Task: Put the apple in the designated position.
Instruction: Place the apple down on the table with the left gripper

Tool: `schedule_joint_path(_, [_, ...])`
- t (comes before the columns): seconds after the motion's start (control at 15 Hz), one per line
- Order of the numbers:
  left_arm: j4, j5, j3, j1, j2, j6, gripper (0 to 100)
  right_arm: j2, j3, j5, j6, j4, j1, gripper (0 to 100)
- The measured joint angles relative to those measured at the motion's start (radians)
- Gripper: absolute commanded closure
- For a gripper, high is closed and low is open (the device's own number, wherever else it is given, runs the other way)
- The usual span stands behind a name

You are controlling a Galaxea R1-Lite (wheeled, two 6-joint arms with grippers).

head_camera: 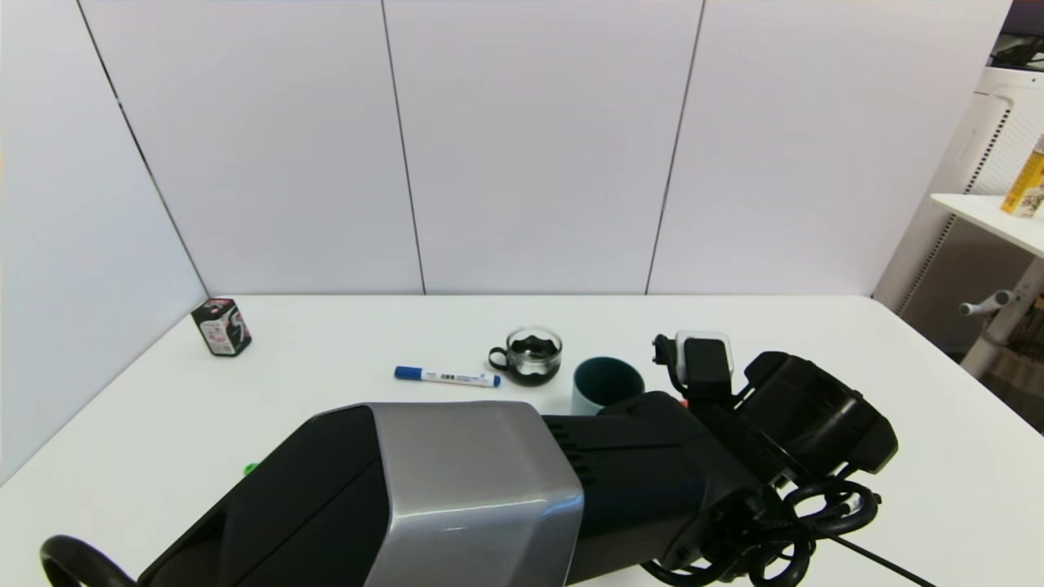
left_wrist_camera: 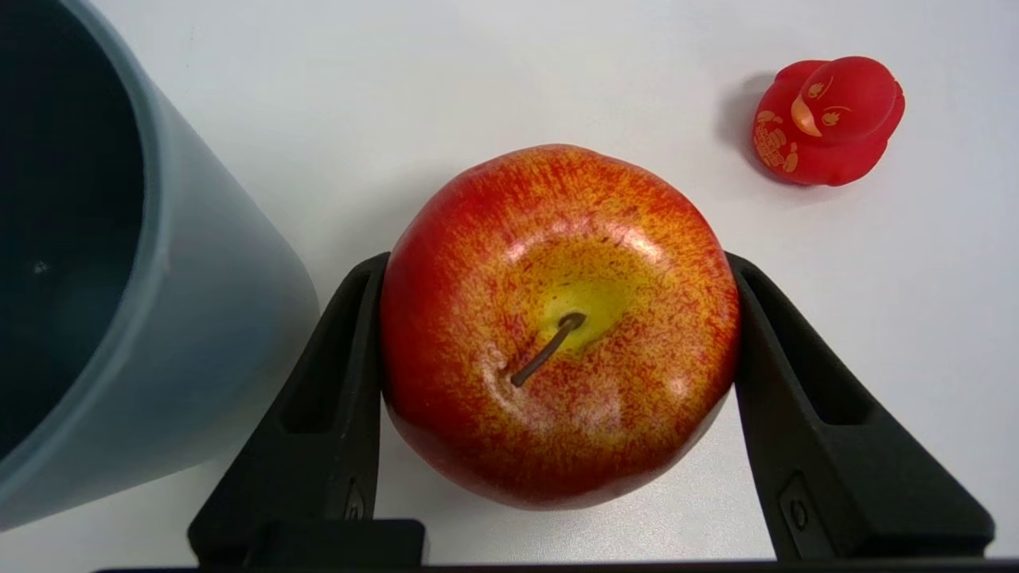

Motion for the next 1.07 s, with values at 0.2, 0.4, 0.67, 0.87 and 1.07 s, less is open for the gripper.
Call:
schedule_joint_path(0.2, [-0.054,-0.007,0.0,0.005,0.003,0.047,100,0.0,0.0,0.0,0.0,0.0,0.0,0])
schedule_joint_path(0.4, [-0.072,-0.008,0.0,0.006,0.006,0.076,100,0.0,0.0,0.0,0.0,0.0,0.0,0])
schedule_joint_path(0.67, [-0.106,-0.009,-0.001,0.007,0.01,0.091,100,0.0,0.0,0.0,0.0,0.0,0.0,0])
schedule_joint_path(0.87, [-0.115,-0.008,-0.001,0.007,0.01,0.111,0,0.0,0.0,0.0,0.0,0.0,0.0,0])
schedule_joint_path(1.07, [-0.115,-0.011,-0.001,0.008,0.009,0.113,0,0.0,0.0,0.0,0.0,0.0,0.0,0])
